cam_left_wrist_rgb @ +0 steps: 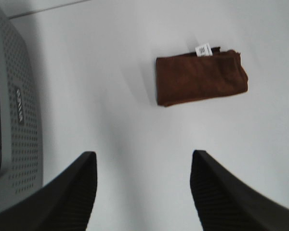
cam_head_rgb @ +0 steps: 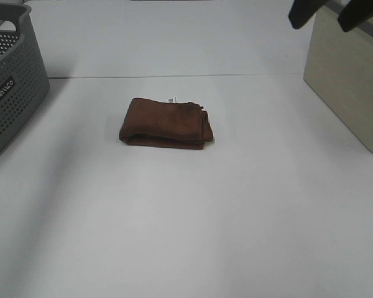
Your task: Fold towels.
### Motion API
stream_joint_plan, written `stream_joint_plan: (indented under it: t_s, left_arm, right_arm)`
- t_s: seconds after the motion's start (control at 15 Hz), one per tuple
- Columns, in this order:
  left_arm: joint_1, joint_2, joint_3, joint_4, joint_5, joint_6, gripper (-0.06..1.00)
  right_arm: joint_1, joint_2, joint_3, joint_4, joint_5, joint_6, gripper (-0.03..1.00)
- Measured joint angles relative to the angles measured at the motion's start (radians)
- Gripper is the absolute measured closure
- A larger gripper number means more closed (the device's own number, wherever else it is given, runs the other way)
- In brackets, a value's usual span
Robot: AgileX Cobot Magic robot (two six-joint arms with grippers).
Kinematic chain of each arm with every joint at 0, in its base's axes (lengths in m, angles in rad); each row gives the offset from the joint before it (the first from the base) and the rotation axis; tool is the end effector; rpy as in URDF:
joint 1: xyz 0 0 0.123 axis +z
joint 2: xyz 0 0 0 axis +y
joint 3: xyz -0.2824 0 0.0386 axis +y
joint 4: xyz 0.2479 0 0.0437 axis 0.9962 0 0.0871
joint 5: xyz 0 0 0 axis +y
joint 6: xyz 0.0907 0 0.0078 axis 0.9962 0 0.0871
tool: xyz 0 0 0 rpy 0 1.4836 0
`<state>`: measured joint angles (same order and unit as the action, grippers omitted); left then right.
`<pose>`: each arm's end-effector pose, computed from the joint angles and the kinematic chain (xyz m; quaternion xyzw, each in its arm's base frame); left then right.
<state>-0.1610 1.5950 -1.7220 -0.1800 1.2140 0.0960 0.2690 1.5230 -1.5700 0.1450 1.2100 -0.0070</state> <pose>0.3278 -0.0687 0.4038 0.1161 0.9486 -0.0987 0.2774 0.2991 0.0952 0.3829 -0.1249 0.9589 0.1033 0.2328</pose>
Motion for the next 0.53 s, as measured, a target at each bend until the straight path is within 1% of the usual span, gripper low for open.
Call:
stream_joint_plan:
  t_s: [0.13, 0.2, 0.33, 0.53]
  left_arm:
    - [0.000, -0.214, 0.201, 0.033, 0.000, 0.000, 0.39]
    - [0.000, -0.257, 0.243, 0.034, 0.000, 0.000, 0.39]
    - [0.000, -0.460, 0.457, 0.036, 0.000, 0.000, 0.39]
    - [0.000, -0.781, 0.749, 0.037, 0.000, 0.000, 0.39]
  right_arm:
    - [0.001, -0.144, 0.147, -0.034, 0.002, 0.000, 0.27]
    - [0.001, -0.184, 0.187, -0.037, 0.002, 0.000, 0.27]
    - [0.001, -0.334, 0.344, -0.037, 0.002, 0.007, 0.27]
    - [0.001, -0.563, 0.568, -0.038, 0.002, 0.053, 0.27]
